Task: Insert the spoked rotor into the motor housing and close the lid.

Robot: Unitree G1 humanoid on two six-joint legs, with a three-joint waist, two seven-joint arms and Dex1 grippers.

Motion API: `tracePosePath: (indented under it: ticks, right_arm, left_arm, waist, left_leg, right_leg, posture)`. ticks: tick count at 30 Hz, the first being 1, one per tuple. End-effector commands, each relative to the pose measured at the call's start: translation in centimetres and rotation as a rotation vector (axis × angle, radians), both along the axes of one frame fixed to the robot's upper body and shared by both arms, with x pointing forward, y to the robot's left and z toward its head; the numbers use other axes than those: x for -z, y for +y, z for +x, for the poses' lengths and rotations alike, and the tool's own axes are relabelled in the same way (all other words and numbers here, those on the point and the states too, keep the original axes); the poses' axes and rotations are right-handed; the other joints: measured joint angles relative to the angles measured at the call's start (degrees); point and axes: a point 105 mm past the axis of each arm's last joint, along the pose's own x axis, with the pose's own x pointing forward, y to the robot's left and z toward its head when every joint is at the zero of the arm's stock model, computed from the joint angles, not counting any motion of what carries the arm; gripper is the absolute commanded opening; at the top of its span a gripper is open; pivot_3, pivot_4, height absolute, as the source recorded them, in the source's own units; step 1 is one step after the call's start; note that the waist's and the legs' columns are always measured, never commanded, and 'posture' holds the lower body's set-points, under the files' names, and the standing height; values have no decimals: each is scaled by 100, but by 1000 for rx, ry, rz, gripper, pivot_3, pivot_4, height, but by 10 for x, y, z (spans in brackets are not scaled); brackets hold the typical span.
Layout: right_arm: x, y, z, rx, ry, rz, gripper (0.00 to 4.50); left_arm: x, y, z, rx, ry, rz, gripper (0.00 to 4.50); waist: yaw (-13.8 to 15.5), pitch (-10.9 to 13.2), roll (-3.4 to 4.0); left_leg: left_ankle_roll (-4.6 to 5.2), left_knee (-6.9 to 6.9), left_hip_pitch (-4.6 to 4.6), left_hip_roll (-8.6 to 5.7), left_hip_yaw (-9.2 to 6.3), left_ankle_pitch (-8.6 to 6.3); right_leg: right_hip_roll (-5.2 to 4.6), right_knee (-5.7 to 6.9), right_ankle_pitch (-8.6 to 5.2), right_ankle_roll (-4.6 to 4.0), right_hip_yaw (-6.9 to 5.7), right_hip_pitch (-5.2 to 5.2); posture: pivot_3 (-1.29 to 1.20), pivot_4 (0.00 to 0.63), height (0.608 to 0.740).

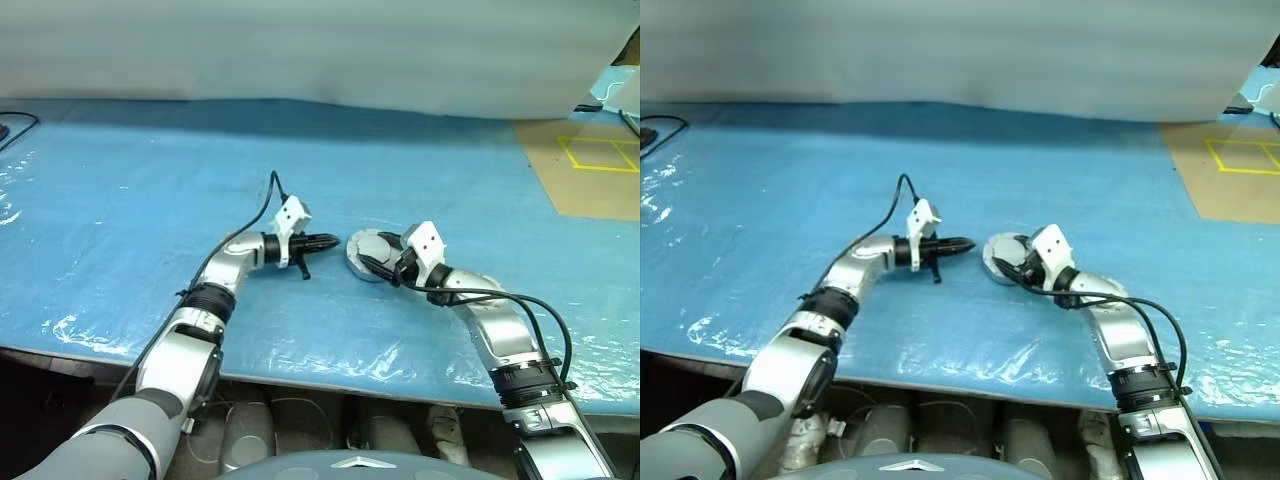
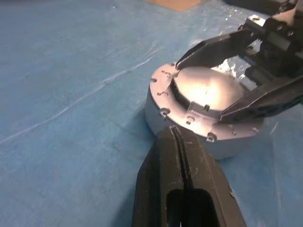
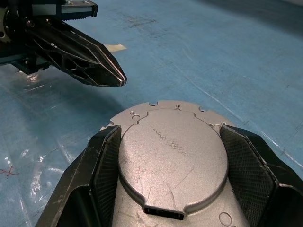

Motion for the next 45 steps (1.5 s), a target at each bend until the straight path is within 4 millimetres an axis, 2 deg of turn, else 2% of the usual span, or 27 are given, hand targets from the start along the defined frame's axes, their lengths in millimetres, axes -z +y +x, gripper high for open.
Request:
tracePosePath:
  ticks: [1,9,14,19,24,33,38,40,43,45]
  right_arm:
    - [44,-16,-11,72,170,-69,2948]
    - [46,-15,-15,70,180,-65,2948]
    - [44,-16,-15,79,172,-63,2948]
    - [43,-18,-13,87,170,-65,2948]
    - [45,-18,-16,83,175,-69,2948]
    - [43,-20,-15,84,175,-77,2948]
    - [37,-15,-20,55,155,-67,2948]
    - [32,-11,-21,38,146,-47,3681]
    - [26,-7,-23,28,172,-4,4492]
    - [16,0,-26,-17,131,-13,4492]
  left_arm:
    - [-15,-18,-1,31,-32,-53,26]
    - [-1,-36,-5,69,-19,12,26]
    - [16,-33,-6,63,-22,109,26]
    - [20,-26,-7,62,-16,112,26]
    - [15,-21,-8,59,3,47,26]
    - [20,-39,-21,122,-20,57,26]
    - [24,-38,-19,109,-30,83,26]
    - [25,-34,-17,96,-29,91,0]
    - [26,-31,-17,96,-30,103,0]
    - [26,-30,-17,100,-26,100,0]
  waist:
    - [1,0,0]
    - [7,1,-1]
    - [20,0,-2]
    - [30,0,-2]
    - [33,0,-3]
    - [39,0,-3]
    - [74,0,-3]
    - [108,0,-3]
    - [125,0,-3]
    - [128,0,-3]
  left_leg:
    - [0,-1,0,0,0,0]
    - [0,-4,1,-3,0,0]
    - [0,-7,1,-6,-1,0]
    - [0,-8,8,-9,-2,0]
    - [0,-9,8,-16,-3,0]
    - [1,-12,6,-26,-4,0]
    - [1,-12,5,-28,-4,0]
    - [1,-15,3,-28,-4,0]
    - [1,-23,3,-27,-4,0]
    - [1,-23,3,-27,-4,0]
  right_leg:
    - [0,0,0,0,0,0]
    - [-2,-1,-3,4,-1,1]
    - [-4,-3,-6,10,-1,7]
    - [-8,-3,-7,11,-2,18]
    - [-20,-3,-9,15,-3,16]
    - [-30,-3,-11,18,-4,16]
    - [-32,-5,-14,23,-4,16]
    - [-33,-5,-16,26,-4,15]
    - [-31,-5,-19,29,-4,11]
    - [-31,-5,-19,29,-4,11]
  posture:
    - [0,150,740]
    - [0,150,740]
    - [0,150,740]
    - [0,150,740]
    - [0,150,740]
    - [0,150,740]
    - [0,150,740]
    - [0,150,740]
    - [0,150,740]
    - [0,150,740]
